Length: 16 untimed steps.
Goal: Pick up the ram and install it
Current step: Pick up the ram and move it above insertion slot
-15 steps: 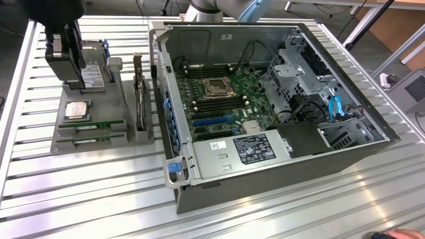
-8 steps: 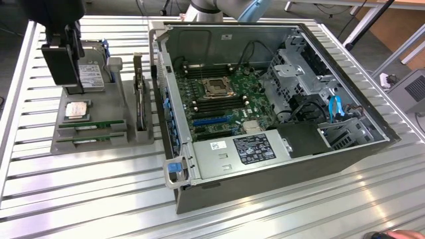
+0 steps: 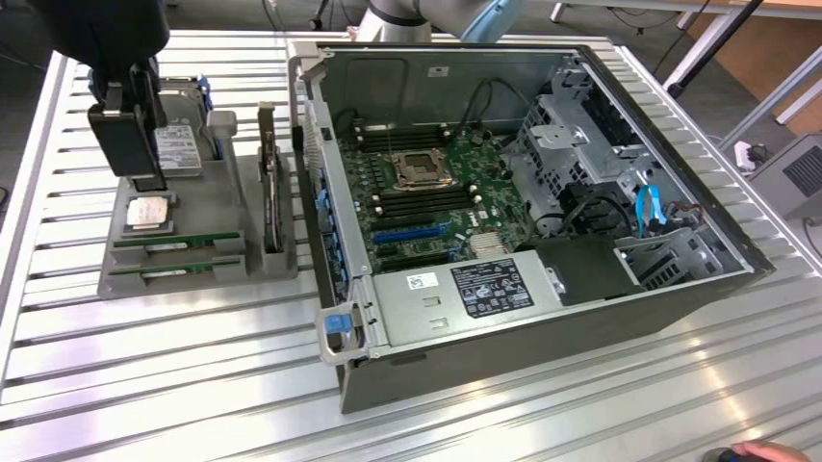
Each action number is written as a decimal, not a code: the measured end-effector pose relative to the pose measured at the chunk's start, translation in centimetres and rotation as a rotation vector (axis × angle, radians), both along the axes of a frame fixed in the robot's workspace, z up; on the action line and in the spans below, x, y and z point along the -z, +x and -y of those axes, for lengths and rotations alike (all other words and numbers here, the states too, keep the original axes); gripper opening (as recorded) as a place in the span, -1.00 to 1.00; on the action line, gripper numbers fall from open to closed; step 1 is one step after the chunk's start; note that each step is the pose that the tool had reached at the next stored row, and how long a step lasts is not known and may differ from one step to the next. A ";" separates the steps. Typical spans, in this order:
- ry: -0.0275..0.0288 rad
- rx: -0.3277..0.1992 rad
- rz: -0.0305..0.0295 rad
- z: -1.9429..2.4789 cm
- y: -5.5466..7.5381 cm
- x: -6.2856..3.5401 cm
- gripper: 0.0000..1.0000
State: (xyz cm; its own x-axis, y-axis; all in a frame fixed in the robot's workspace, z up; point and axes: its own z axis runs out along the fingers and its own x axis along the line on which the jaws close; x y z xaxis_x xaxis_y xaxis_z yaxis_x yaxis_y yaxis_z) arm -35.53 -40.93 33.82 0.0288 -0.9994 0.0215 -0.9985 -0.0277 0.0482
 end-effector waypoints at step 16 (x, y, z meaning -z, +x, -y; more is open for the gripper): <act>-0.0010 0.000 -0.0002 2.20 0.2 0.07 -0.17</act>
